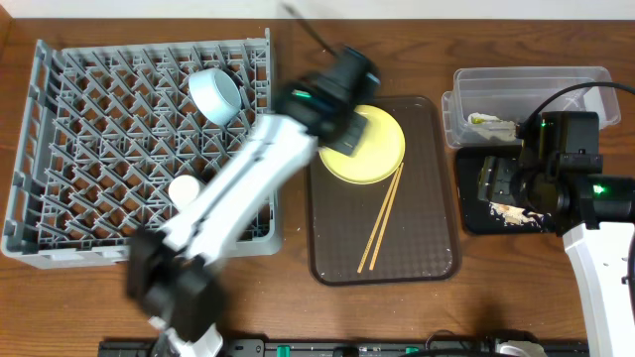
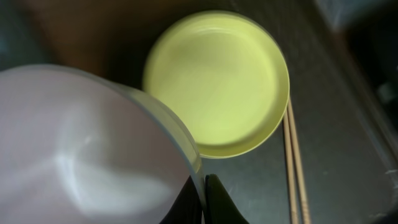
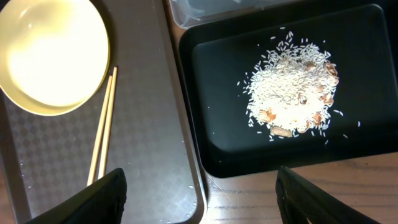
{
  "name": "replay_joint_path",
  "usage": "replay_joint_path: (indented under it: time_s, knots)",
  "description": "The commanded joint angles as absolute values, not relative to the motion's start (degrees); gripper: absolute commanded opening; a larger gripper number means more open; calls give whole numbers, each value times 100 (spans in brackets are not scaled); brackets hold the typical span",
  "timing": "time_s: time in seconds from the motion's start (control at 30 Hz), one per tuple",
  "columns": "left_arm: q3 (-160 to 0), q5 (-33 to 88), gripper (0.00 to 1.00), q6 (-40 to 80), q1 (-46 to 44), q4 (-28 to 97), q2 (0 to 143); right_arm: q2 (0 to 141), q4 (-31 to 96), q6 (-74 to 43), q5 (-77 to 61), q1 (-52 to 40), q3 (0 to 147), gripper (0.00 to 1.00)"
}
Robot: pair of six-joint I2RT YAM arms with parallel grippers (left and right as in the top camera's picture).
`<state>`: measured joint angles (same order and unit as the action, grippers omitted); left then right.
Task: Sort waste into correct bins and load items into the dishwasher rack
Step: 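Carry the pink bowl to the rack and set it down with left gripper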
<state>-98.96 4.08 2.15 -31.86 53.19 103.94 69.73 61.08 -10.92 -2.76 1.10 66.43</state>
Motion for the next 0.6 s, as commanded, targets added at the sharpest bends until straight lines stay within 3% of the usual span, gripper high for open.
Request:
replay_joint_path:
  time_s: [0.0, 0.27, 0.57]
  knots:
    - [-10025, 1750, 6, 467, -2296, 5673, 9966, 6978, 6112, -996, -235, 148, 6702, 75]
    - [-9601, 5426, 6, -412, -145, 6130, 10001, 6978, 6117, -996, -237, 148, 6702, 75]
    - [-8700, 6989, 6, -864, 1487, 6121, 10141, 6978, 6114, -1000, -239, 148, 6702, 75]
